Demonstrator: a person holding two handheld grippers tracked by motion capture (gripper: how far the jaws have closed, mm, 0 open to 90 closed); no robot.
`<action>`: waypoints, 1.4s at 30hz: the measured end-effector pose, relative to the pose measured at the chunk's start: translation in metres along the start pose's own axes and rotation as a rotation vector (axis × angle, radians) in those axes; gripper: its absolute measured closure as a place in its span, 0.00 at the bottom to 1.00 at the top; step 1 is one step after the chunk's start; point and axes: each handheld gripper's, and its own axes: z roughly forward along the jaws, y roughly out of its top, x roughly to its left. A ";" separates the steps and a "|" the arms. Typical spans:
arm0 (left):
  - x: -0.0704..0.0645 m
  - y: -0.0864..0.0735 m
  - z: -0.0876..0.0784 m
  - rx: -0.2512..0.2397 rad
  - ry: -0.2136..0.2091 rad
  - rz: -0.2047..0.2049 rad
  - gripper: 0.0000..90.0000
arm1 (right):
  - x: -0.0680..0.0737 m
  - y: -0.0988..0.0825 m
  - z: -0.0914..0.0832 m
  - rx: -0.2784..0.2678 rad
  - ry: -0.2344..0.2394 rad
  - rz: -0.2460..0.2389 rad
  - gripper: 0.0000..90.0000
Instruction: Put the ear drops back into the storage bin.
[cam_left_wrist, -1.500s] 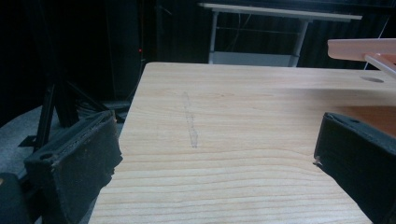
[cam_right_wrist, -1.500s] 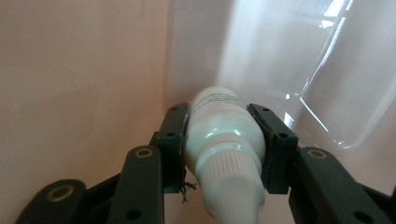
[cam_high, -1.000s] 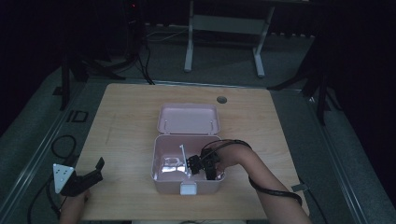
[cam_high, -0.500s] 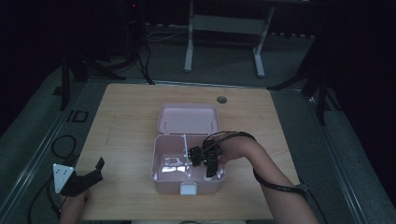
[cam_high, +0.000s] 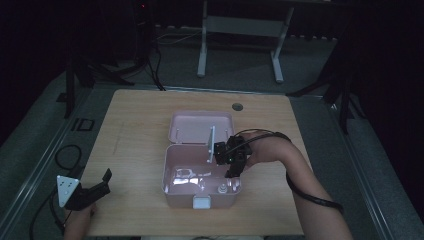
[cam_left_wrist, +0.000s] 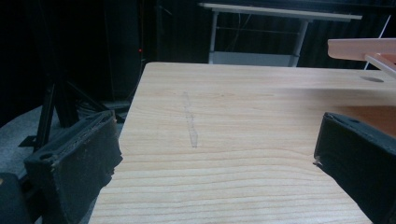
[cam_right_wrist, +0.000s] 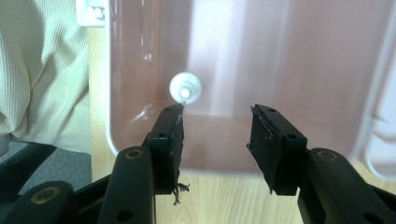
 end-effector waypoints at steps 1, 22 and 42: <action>0.000 0.000 0.000 0.000 0.000 0.000 0.01 | -0.001 -0.004 -0.003 -0.008 -0.008 0.007 0.60; 0.000 0.000 0.000 0.000 0.002 0.001 0.01 | -0.011 -0.079 0.036 0.001 -0.044 0.188 0.54; 0.000 0.000 0.000 0.000 0.003 0.000 0.01 | -0.010 -0.135 0.083 -0.119 -0.078 0.448 0.15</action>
